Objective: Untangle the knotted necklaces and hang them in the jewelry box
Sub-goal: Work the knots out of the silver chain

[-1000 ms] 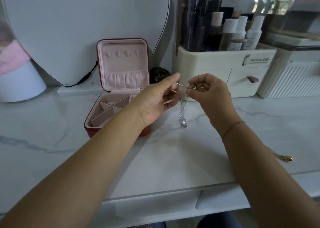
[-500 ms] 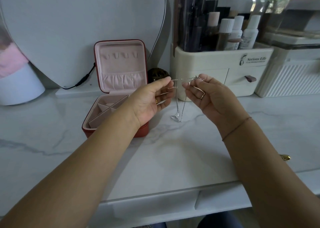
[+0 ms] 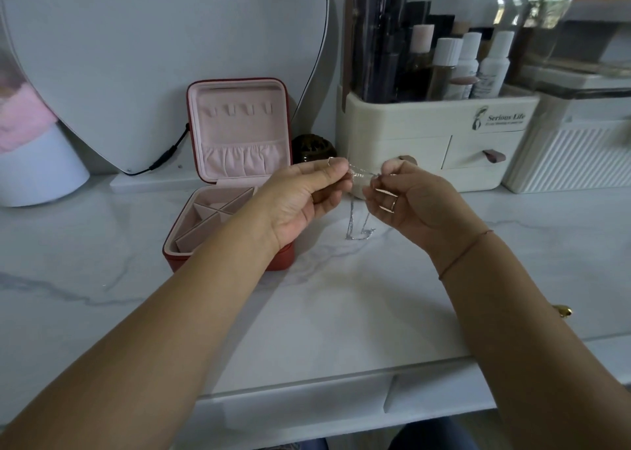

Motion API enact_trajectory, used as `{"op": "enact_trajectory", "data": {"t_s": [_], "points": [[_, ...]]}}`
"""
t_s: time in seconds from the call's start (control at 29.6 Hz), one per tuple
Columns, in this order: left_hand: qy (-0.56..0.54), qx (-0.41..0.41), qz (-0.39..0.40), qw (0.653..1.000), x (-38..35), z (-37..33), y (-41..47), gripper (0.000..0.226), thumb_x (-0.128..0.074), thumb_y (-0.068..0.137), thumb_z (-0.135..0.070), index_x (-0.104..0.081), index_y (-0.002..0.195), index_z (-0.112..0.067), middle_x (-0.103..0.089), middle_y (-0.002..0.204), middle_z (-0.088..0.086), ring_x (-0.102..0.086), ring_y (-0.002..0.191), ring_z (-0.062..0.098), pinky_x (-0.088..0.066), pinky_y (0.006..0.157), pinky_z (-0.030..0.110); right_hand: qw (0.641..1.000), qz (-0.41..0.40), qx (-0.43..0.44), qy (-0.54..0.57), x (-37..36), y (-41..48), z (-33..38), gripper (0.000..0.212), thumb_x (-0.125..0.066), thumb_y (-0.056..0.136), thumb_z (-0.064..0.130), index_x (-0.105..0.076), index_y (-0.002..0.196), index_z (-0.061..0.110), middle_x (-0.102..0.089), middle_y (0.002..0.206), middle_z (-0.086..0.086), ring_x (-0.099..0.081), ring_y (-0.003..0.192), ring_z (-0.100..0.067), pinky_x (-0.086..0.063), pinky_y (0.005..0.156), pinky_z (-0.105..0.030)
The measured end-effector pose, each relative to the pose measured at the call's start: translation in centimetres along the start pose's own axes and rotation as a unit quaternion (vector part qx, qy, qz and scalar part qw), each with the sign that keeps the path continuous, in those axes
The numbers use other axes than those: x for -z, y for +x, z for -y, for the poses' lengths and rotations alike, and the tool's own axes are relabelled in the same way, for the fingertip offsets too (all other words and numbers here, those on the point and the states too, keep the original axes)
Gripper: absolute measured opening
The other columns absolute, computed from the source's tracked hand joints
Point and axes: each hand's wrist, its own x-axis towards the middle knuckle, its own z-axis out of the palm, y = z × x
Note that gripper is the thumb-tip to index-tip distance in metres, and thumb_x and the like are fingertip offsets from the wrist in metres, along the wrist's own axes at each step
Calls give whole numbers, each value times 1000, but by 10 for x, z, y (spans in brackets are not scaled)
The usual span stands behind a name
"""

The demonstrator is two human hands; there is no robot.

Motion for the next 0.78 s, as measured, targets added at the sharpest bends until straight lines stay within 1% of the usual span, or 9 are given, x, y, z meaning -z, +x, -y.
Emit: {"op": "enact_trajectory", "data": {"t_s": [0.07, 0.17, 0.27, 0.34, 0.37, 0.44, 0.54, 0.68, 0.78], "points": [[23, -22, -20, 999, 0, 0, 1, 7, -63, 86, -6, -68, 90, -7, -68, 70, 0, -64, 62, 6, -52, 57, 15, 991, -36, 22, -127, -4, -2, 1, 32, -36, 92, -4, -54, 75, 16, -51, 70, 0, -50, 60, -10, -43, 63, -21], [52, -49, -34, 997, 2, 1, 1, 10, -62, 87, -8, -70, 93, -9, -67, 70, -3, -61, 64, 5, -50, 60, 15, 976, -49, 17, -212, -14, -5, 6, 32, -46, 91, 3, -60, 67, 18, -45, 65, 3, -37, 59, -10, -33, 62, -21], [78, -61, -34, 995, 2, 1, 0, 11, -62, 87, -7, -71, 94, -11, -68, 69, -6, -60, 64, 3, -49, 62, 15, 945, 4, 93, -312, -12, -8, 1, 26, -59, 93, 21, -71, 70, 27, -60, 60, 20, -50, 61, 3, -35, 67, -14], [92, -69, -35, 993, 2, 2, 0, 11, -62, 87, -7, -71, 94, -11, -68, 68, -7, -60, 64, 2, -49, 62, 14, 938, 38, 129, -321, -11, -11, -4, 12, -65, 89, 24, -72, 80, 25, -64, 69, 16, -53, 64, 10, -38, 67, -7], [96, -72, -35, 992, 1, 2, 0, 11, -62, 87, -6, -71, 94, -10, -67, 67, -8, -59, 63, 1, -49, 62, 13, 938, 37, 140, -315, -9, -10, -6, 9, -68, 87, 22, -73, 79, 24, -64, 73, 7, -55, 70, 5, -40, 71, -8], [101, -78, -36, 991, 0, 2, 0, 11, -63, 87, -6, -70, 93, -10, -67, 65, -9, -58, 63, 1, -48, 62, 12, 933, 23, 159, -321, -7, -7, -7, 13, -74, 82, 21, -74, 71, 29, -54, 79, -7, -50, 78, -15, -38, 78, -22], [100, -82, -43, 991, 0, 2, 0, 9, -65, 85, -6, -70, 92, -9, -67, 66, -8, -59, 61, 0, -48, 61, 12, 925, 12, 182, -333, -8, -5, -8, 16, -76, 79, 23, -74, 67, 34, -49, 81, -7, -44, 78, -18, -35, 77, -30], [122, -71, -84, 986, 2, 4, 2, 4, -71, 81, -13, -71, 85, -11, -67, 65, -4, -59, 57, 2, -48, 57, 14, 914, -29, 230, -332, -10, -6, -4, 7, -76, 79, 25, -72, 73, 25, -34, 66, -4, -32, 60, -16, -29, 54, -12], [117, -55, -99, 987, 4, 3, 4, 8, -69, 84, -18, -68, 81, -11, -68, 63, -4, -61, 57, 4, -49, 55, 15, 908, -51, 254, -328, -11, -7, -3, 8, -74, 82, 23, -70, 75, 20, -34, 67, -7, -31, 62, -15, -27, 49, -10]]}}
